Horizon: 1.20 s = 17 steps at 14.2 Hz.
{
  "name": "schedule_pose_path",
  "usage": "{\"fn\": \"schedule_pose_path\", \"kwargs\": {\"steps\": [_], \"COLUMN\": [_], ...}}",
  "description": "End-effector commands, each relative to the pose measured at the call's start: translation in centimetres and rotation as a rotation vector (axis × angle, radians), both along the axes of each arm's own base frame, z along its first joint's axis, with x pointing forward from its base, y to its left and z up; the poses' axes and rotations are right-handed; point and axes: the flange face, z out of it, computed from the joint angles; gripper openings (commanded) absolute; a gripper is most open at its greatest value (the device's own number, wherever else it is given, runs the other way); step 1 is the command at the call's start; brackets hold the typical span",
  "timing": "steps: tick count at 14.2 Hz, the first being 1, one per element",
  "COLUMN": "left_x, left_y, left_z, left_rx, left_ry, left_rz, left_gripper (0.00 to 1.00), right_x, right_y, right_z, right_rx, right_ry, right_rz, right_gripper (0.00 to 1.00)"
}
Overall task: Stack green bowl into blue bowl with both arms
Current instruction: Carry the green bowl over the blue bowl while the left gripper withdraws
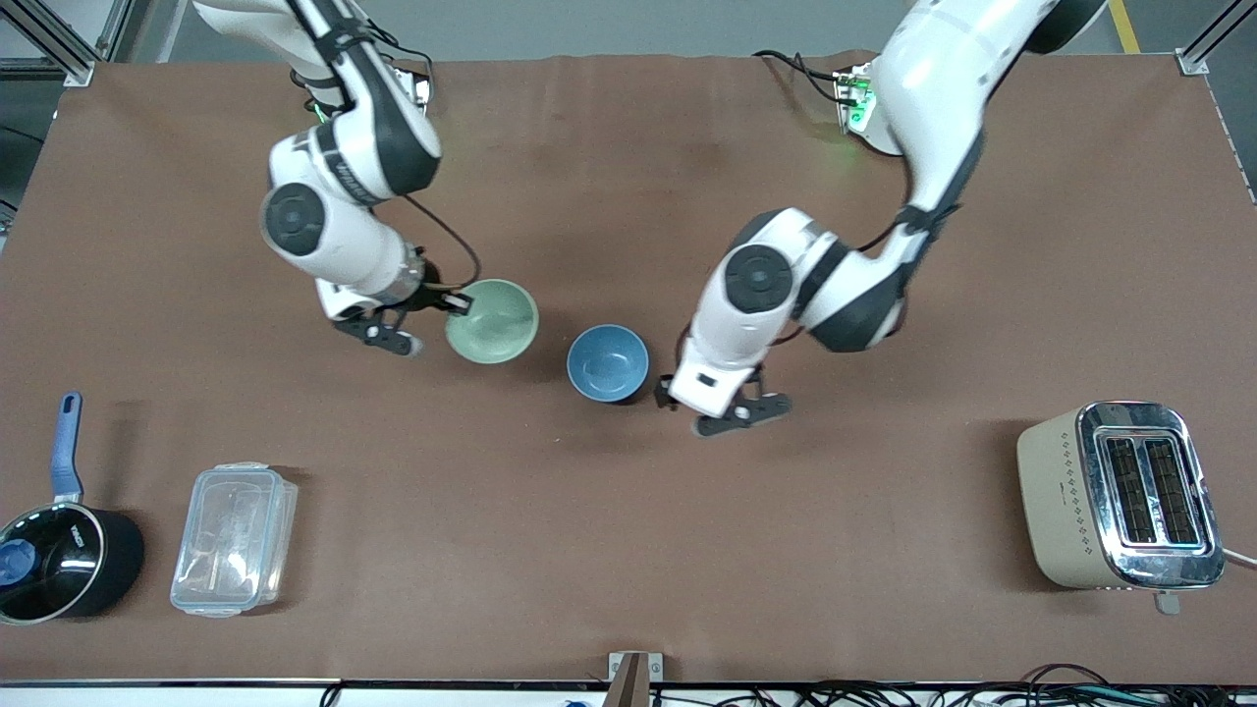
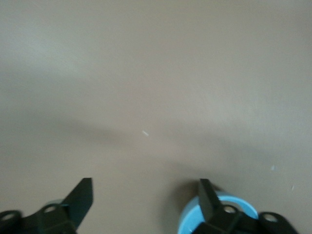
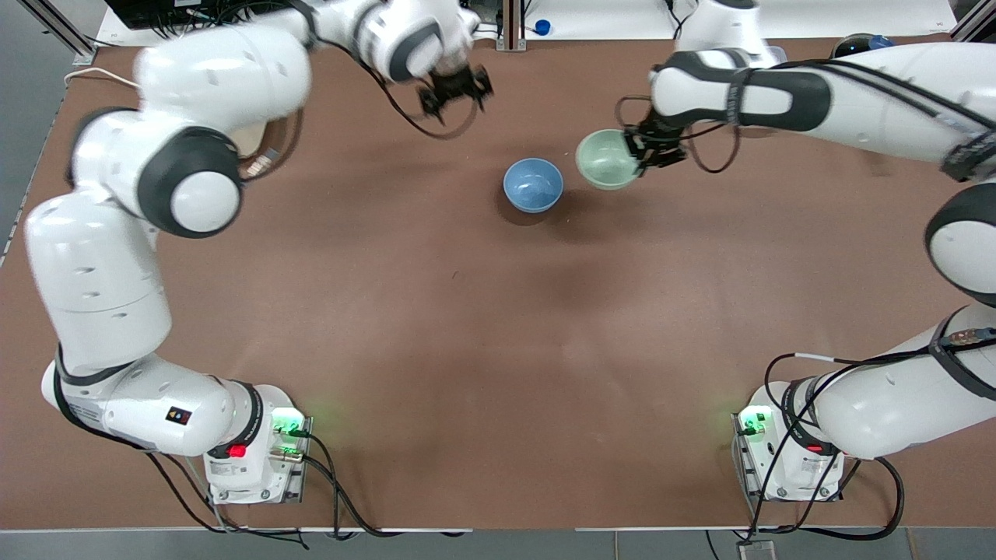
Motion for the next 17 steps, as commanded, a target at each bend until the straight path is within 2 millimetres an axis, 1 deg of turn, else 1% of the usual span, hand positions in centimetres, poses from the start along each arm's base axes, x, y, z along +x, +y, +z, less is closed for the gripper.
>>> {"fn": "schedule_pose_path", "kwargs": {"steps": [1,2,4,5,6,8,9,10,11,13,15,17], "left_x": [0.5,1.2,2.1,2.1,2.1,2.2,1.9,1.5,1.4,0.5,-0.6,-2.0], "left_y": [4.8,7.1,11.7,13.6,15.6,19.9,21.5,23.6,25.3,28.3,31.5,33.0], "left_z": [6.0,7.9,11.2,12.4,13.8,16.3,17.4,18.6,19.5,21.6,23.3,24.8], "left_rx": [0.046,0.053,0.081,0.104,0.117,0.14,0.157,0.174,0.185,0.191,0.164,0.142], "left_ry": [-0.037,-0.05,-0.066,-0.056,-0.051,-0.046,-0.04,-0.028,-0.022,-0.016,0.009,0.038], "left_rz": [0.062,0.077,0.029,-0.003,-0.035,-0.086,-0.116,-0.14,-0.165,-0.25,-0.272,-0.303], "left_gripper": [1.0,1.0,1.0,1.0,1.0,1.0,1.0,1.0,1.0,1.0,1.0,1.0], "right_x": [1.7,1.8,2.5,2.5,2.2,2.4,2.4,2.3,2.2,1.1,0.7,0.4], "right_y": [5.8,7.3,8.6,9.5,10.3,10.6,10.6,10.7,10.8,11.9,12.1,12.5], "right_z": [-1.3,-1.9,-3.3,-4.0,-5.1,-6.2,-6.5,-6.6,-6.8,-7.3,-7.6,-8.2], "right_rx": [-0.006,-0.008,0.011,0.022,0.024,0.03,0.027,0.028,0.035,0.039,0.035,0.031], "right_ry": [0.016,0.016,-0.024,-0.05,-0.061,-0.075,-0.074,-0.07,-0.058,-0.035,-0.028,-0.02], "right_rz": [-0.072,-0.069,-0.1,-0.112,-0.121,-0.132,-0.129,-0.132,-0.143,-0.132,-0.126,-0.12], "right_gripper": [0.01,0.01,0.01,0.01,0.01,0.02,0.02,0.02,0.02,0.02,0.04,0.05]}}
